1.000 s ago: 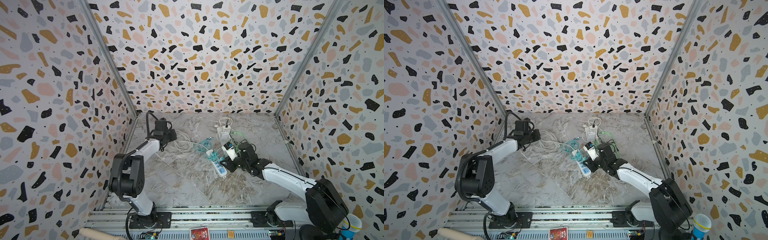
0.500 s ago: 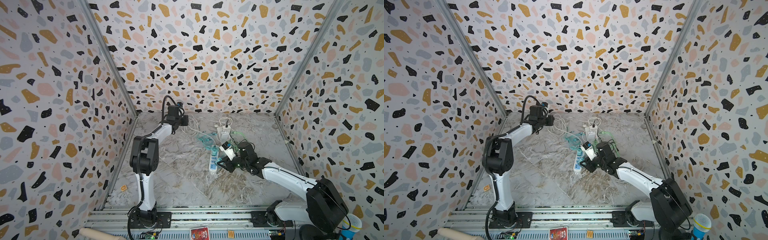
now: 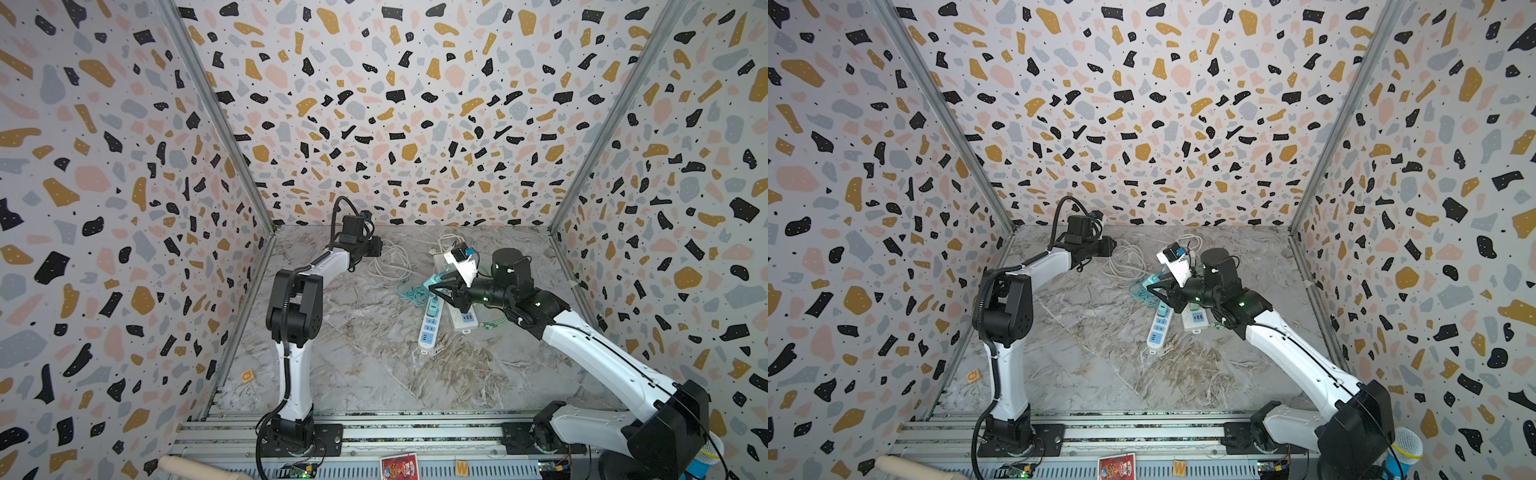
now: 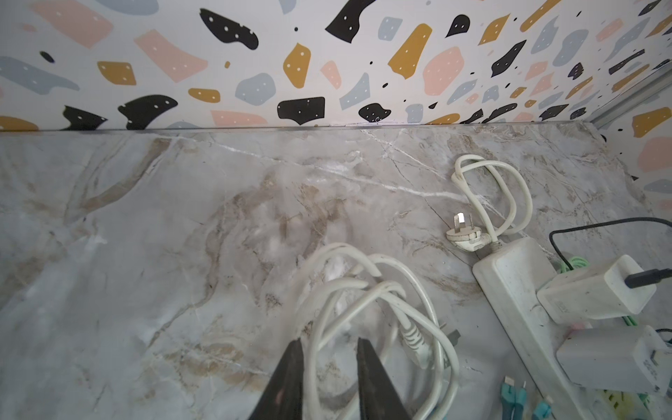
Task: Insert plugs into power strip
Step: Place the power cord at the top-center of the table.
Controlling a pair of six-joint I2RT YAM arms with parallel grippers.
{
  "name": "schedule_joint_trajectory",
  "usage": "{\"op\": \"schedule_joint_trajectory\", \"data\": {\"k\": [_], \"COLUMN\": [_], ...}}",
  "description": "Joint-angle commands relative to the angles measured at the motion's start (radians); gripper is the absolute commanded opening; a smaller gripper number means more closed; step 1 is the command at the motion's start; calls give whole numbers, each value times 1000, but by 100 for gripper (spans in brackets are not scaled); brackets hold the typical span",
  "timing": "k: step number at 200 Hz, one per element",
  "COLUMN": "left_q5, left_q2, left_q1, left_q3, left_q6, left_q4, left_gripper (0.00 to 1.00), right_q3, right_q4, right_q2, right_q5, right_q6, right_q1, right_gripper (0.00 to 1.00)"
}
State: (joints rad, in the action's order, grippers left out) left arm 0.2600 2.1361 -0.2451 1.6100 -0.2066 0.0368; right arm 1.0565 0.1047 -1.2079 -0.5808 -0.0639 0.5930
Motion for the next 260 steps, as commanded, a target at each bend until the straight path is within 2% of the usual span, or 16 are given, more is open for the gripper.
{"op": "schedule_joint_trajectory", "data": {"k": [1,30,78,116,160,194,226,260], "left_q5": [41,83,124,134,103,75,77,87], "left_q2": [-14,-54,-201,-366,-558,-690,-753,-772], "left_q1": [-3,-3,-4,-5,-5,-6,-18,-46], "left_q3": [-57,-114,-240,-407,-597,-724,-788,-848], "left_q6": [-28,-58,-72,-98,-157,-185,-179,-192], "left_q4": [-35,-79,-139,-242,-343,-382,-379,-416], "left_gripper": [30,31,34,37,42,43,44,44], "right_q3": [74,174,290,348,463,646,816,895], "right_q4": [-26,-3,40,-17,-89,-73,-103,-176], "right_q2": [48,23,-17,-84,-231,-365,-454,-523], "right_q5": [-47,-69,-101,-207,-169,-111,-95,-80], "right_q6": [-9,-4,31,-26,-99,-128,-166,-172], "right_q1": [1,1,-2,1,11,11,3,-7], "right_gripper": [3,3,4,5,5,5,5,5]}}
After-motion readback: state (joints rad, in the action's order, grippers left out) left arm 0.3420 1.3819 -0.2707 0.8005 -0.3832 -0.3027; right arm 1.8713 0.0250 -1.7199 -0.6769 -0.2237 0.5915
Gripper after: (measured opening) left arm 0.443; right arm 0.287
